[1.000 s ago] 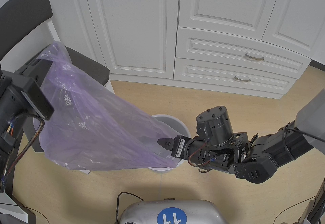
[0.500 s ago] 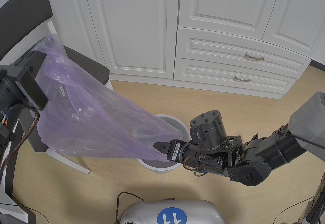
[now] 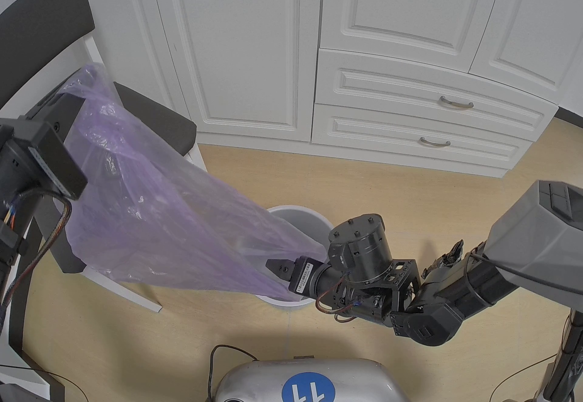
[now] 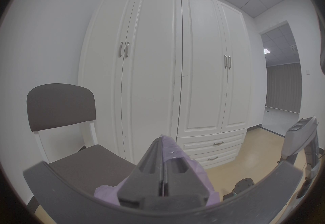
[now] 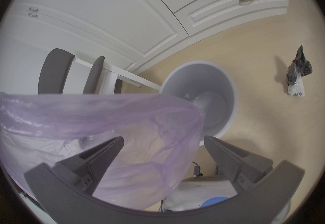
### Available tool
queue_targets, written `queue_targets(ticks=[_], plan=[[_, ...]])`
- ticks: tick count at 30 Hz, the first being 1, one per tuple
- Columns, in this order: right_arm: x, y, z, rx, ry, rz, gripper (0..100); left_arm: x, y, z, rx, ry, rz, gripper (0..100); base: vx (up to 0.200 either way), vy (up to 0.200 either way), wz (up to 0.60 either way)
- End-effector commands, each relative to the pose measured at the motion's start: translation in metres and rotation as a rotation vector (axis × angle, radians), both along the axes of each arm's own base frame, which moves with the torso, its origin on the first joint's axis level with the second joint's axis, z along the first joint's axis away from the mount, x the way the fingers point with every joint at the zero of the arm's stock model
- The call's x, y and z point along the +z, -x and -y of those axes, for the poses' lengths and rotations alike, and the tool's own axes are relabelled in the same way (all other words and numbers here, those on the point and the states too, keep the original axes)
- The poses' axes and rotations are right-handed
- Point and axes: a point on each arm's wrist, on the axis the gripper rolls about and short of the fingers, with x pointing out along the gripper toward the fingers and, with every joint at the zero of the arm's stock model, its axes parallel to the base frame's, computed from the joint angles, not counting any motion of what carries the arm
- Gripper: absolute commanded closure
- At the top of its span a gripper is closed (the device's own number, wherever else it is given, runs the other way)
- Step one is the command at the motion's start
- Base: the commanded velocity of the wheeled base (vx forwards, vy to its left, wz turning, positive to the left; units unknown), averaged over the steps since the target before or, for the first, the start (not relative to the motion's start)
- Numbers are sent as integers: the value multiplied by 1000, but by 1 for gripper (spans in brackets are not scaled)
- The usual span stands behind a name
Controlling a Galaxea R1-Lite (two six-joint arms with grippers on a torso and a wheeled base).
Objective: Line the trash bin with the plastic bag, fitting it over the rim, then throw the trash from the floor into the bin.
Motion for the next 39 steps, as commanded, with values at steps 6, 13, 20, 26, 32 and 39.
queue_targets(ticks=[6,13,20,26,32,39], plan=[[-5,2,2,-3,19,-7,0,0,0,0,0,1,1,100,0,0,0],[-15,16,15,9,-24,14,0,1,-1,-2,15,6,3,100,0,0,0],[-57,31,28,122,-228,167,0,1,-2,-2,18,5,2,100,0,0,0],[-79,34,31,142,-159,154,0,1,-2,-2,18,4,1,100,0,0,0],[-81,38,32,151,-146,145,0,1,-2,-2,18,4,1,100,0,0,0],[-88,44,34,170,-103,132,0,1,-2,-2,18,9,2,100,0,0,0]])
